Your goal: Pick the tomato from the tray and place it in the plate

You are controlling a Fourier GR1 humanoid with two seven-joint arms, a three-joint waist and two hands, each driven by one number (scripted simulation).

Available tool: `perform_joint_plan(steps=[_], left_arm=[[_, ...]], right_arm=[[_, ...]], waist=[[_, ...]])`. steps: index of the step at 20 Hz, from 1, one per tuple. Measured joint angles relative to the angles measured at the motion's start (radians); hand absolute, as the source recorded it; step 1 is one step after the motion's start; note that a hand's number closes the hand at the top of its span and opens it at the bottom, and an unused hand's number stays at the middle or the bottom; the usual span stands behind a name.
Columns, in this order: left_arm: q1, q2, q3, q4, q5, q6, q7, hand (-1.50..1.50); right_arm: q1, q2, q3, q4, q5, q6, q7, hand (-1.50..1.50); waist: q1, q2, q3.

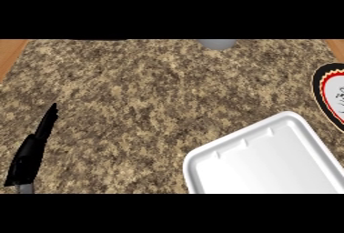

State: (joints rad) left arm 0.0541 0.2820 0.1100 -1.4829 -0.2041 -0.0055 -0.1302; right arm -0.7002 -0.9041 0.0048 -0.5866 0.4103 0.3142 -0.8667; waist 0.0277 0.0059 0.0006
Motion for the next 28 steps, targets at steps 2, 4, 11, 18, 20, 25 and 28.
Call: perform_joint_plan(steps=[2,4,11,18,20,25,28], left_arm=[[-0.001,0.0,0.006,-0.006,0.003,-0.002,0.007,0.0],[0.004,0.004,0.009,-0.011,0.006,-0.008,0.007,0.0],[0.021,0.001,0.022,-0.013,0.007,-0.018,-0.004,0.0],[0.004,-0.004,0.025,-0.017,-0.003,-0.017,0.012,0.0],[0.001,-0.001,0.029,-0.016,-0.002,-0.019,0.008,0.0],[-0.009,-0.013,0.017,-0.009,-0.013,-0.016,0.003,0.0],[-0.009,-0.016,0.014,-0.021,-0.011,-0.019,0.009,0.0]], right_arm=[[0.001,0.035,0.023,0.015,0.02,-0.008,-0.003,1.5],[-0.013,0.072,0.031,0.045,0.014,0.013,0.03,1.5],[-0.058,0.175,0.014,0.158,0.022,0.023,0.124,-1.5],[-0.108,0.172,-0.105,0.242,-0.079,0.067,0.121,-1.5],[-0.128,0.156,-0.153,0.276,-0.122,0.076,0.143,-1.5],[-0.152,0.08,-0.249,0.37,-0.201,0.119,0.191,-1.5],[-0.148,0.031,-0.309,0.418,-0.26,0.178,0.215,-1.5]], waist=[[-0.002,0.0,0.0],[0.001,0.0,0.0],[-0.005,-0.001,0.0],[-0.008,0.001,0.001],[-0.006,0.002,0.001],[0.003,0.007,0.002],[0.009,0.011,0.004]])
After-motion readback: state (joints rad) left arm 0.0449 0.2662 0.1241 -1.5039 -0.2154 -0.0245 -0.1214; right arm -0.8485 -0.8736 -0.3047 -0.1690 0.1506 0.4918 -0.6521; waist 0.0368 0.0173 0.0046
